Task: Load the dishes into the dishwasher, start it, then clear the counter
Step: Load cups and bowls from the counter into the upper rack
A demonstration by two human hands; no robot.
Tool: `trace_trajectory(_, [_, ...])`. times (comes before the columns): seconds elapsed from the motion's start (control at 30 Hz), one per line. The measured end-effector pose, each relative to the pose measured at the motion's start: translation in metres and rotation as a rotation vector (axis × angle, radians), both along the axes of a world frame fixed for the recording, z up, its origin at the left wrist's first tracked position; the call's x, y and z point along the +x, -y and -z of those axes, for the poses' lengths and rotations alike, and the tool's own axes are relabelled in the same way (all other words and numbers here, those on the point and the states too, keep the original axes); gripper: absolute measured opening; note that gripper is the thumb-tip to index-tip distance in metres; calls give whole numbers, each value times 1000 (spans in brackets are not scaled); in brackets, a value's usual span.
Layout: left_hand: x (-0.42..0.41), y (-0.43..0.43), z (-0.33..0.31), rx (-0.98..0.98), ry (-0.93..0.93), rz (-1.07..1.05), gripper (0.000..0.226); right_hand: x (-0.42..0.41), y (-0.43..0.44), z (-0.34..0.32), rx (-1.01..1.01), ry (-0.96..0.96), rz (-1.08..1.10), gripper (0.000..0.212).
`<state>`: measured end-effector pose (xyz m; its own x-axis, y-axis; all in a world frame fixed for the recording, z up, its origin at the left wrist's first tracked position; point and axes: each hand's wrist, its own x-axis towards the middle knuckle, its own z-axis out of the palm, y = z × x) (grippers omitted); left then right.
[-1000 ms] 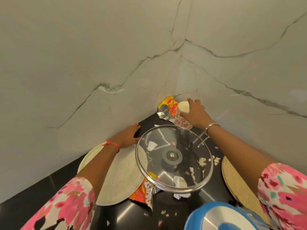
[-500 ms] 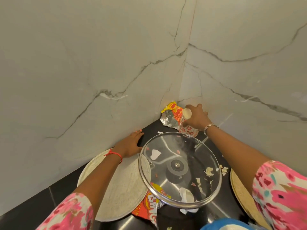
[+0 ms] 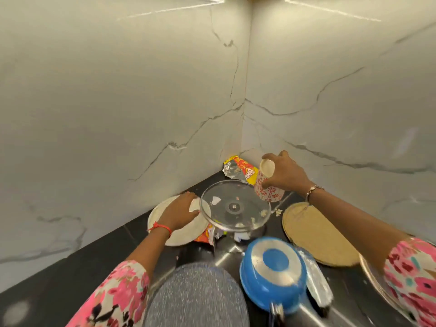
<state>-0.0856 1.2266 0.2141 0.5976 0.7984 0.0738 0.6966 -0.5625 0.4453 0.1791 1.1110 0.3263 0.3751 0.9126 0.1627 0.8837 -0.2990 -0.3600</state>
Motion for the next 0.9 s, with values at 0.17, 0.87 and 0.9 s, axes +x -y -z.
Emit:
trace_trajectory(0.17, [-32,113,-4,-71,96,-34,55,-48,105,-11,55,-78,-11,81])
trace_trajectory(0.87, [-177,550,104,30,148,242,69,-294,548,107,-137,-103,51,76])
trace_trajectory(0.9, [-188,568,115,13,114,277,70,-309,567,120,-154,-120,91,74])
